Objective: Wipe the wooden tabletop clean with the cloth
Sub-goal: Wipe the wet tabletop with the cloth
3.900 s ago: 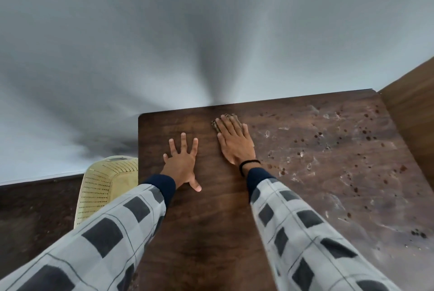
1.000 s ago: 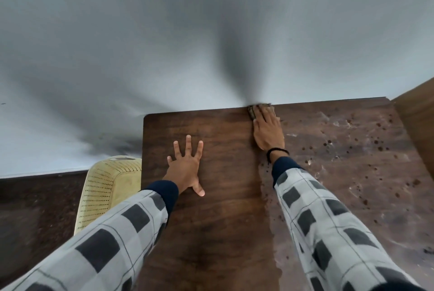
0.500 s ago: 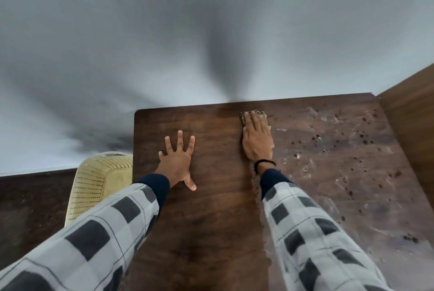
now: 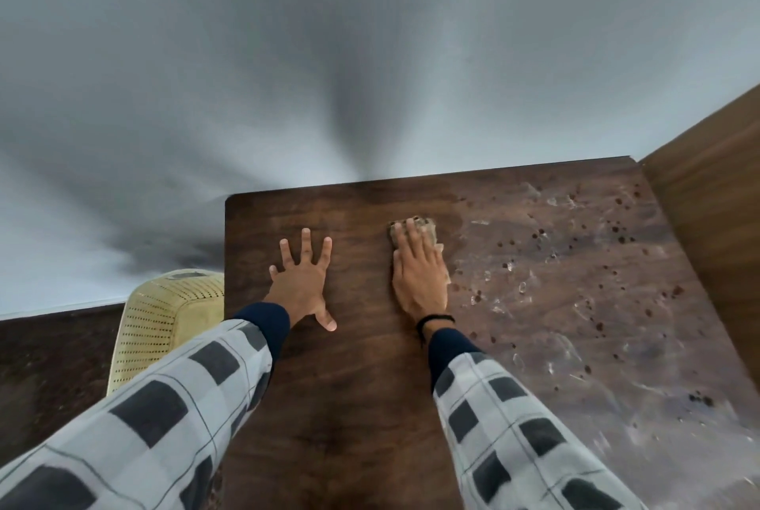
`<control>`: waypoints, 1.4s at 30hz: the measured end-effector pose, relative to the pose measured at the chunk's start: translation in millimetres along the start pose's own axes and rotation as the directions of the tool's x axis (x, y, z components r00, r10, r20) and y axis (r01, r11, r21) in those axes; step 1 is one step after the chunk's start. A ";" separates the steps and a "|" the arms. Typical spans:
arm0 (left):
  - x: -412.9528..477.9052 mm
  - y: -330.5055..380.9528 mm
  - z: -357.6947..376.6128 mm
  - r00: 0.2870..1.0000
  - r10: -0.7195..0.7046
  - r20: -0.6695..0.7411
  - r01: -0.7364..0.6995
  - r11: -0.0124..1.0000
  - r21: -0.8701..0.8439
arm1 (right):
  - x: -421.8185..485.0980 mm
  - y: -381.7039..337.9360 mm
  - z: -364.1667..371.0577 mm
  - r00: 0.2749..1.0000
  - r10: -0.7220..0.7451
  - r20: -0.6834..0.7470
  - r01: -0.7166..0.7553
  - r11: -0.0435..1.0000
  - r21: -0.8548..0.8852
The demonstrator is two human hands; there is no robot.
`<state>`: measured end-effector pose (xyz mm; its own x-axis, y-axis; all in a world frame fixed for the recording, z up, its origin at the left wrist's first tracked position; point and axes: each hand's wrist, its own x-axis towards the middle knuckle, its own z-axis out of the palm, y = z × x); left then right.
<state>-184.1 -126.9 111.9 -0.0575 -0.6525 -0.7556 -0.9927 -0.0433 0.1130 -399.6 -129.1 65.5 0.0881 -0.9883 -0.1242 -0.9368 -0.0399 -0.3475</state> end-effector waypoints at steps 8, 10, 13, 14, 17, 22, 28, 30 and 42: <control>0.7 0.6 -1.0 1.000 -0.002 0.011 0.002 1.000 -0.008 | 19.6 45.1 -24.8 0.982 -0.117 0.151 0.129 0.989 -0.075; 1.1 -0.2 0.4 1.000 -0.001 0.005 0.001 1.000 -0.003 | 19.4 31.8 -21.3 0.997 0.028 0.079 -0.026 0.999 -0.026; 2.0 -0.3 1.4 1.000 -0.002 -0.006 0.003 1.000 0.007 | -23.6 8.3 2.6 1.000 0.018 0.016 -0.018 1.000 0.005; 2.5 0.1 1.1 1.000 -0.001 -0.004 0.001 1.000 0.006 | -43.7 6.0 8.4 0.999 -0.047 0.018 0.047 0.999 0.006; 1.4 0.5 -0.6 1.000 0.000 0.000 0.000 1.000 0.005 | -73.4 27.7 7.1 0.954 -0.276 0.115 0.282 0.959 -0.037; -6.1 2.5 -3.6 1.000 0.003 0.003 -0.003 1.000 -0.010 | -35.9 38.2 -11.0 0.993 -0.097 0.065 0.102 0.991 -0.081; -8.9 2.9 -4.3 1.000 0.006 0.006 -0.006 1.000 -0.009 | -91.3 25.0 8.1 0.963 -0.252 0.094 0.259 0.963 -0.075; -9.8 3.5 -5.1 1.000 0.007 0.009 -0.006 1.000 -0.014 | -78.6 43.7 -2.4 0.943 -0.300 0.141 0.315 0.944 -0.098; -12.2 4.7 -4.6 1.000 0.001 -0.005 -0.001 1.000 -0.014 | -111.6 45.0 4.8 0.948 -0.298 0.115 0.309 0.947 -0.091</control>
<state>-187.6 -122.7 124.7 -0.0578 -0.6562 -0.7524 -0.9910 -0.0532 0.1225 -450.0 -19.8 59.3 0.4014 -0.9079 -0.1208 -0.8905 -0.3561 -0.2831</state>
